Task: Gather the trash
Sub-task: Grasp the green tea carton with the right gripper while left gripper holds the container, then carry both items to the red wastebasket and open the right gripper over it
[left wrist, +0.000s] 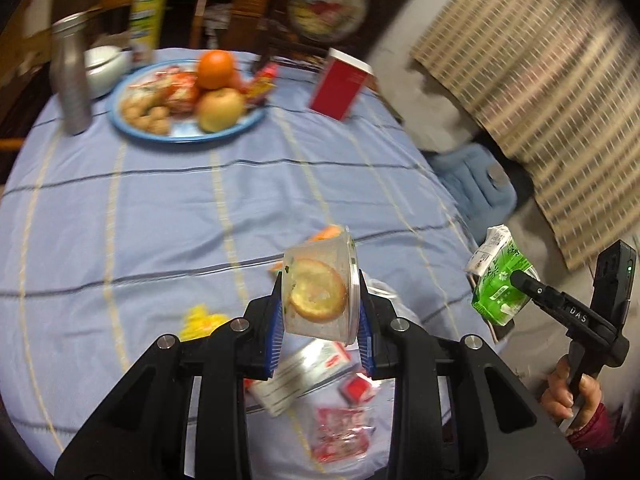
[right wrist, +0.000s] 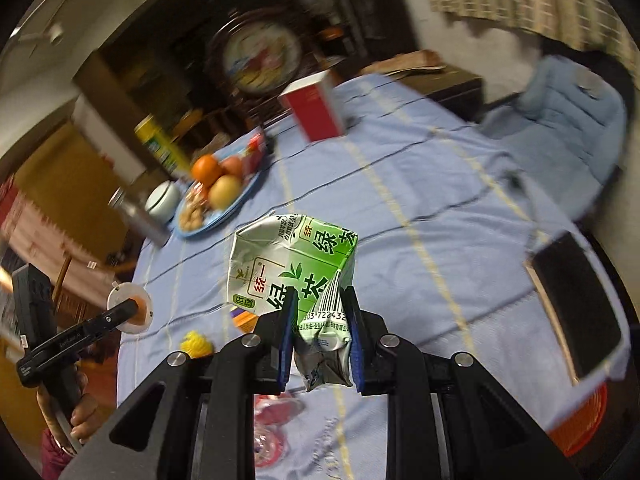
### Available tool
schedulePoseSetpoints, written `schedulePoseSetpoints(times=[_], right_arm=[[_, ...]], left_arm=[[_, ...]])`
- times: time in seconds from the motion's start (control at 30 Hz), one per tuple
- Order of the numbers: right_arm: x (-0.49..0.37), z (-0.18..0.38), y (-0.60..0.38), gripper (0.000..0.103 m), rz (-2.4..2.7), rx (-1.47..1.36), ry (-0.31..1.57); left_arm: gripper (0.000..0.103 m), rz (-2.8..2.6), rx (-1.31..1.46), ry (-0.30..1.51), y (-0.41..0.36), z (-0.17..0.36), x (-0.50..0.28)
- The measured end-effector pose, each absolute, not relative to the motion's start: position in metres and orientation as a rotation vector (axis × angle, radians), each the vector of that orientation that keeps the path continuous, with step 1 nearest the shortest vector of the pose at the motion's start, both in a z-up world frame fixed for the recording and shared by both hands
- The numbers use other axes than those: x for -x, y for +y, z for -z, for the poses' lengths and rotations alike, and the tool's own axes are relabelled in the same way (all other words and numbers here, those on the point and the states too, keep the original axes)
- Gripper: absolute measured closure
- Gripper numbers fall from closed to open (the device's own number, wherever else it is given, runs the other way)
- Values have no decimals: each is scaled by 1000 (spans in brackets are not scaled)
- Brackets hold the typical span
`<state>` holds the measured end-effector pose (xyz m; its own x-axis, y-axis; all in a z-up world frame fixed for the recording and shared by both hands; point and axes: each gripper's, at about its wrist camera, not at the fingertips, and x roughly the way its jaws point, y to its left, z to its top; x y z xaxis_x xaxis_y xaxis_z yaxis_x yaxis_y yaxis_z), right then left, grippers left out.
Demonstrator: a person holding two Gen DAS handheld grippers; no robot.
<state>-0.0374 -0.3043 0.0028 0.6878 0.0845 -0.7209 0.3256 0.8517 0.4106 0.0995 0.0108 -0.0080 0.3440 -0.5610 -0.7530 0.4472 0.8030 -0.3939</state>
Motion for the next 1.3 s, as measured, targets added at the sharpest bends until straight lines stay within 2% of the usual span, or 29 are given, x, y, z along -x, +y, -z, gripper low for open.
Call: schedulePoseSetpoints(times=[0.43, 0.87, 1.07, 1.3], right_arm=[[153, 0, -370, 80, 455, -686, 695], [275, 13, -435, 80, 688, -805, 590], [336, 29, -465, 80, 808, -867, 552], [398, 79, -495, 80, 947, -951, 602]], left_arm=[[71, 957, -28, 1055, -108, 7, -88], [71, 1173, -147, 1067, -231, 2, -35], [71, 1250, -188, 1067, -280, -1, -7], [71, 1313, -227, 1070, -330, -6, 21]])
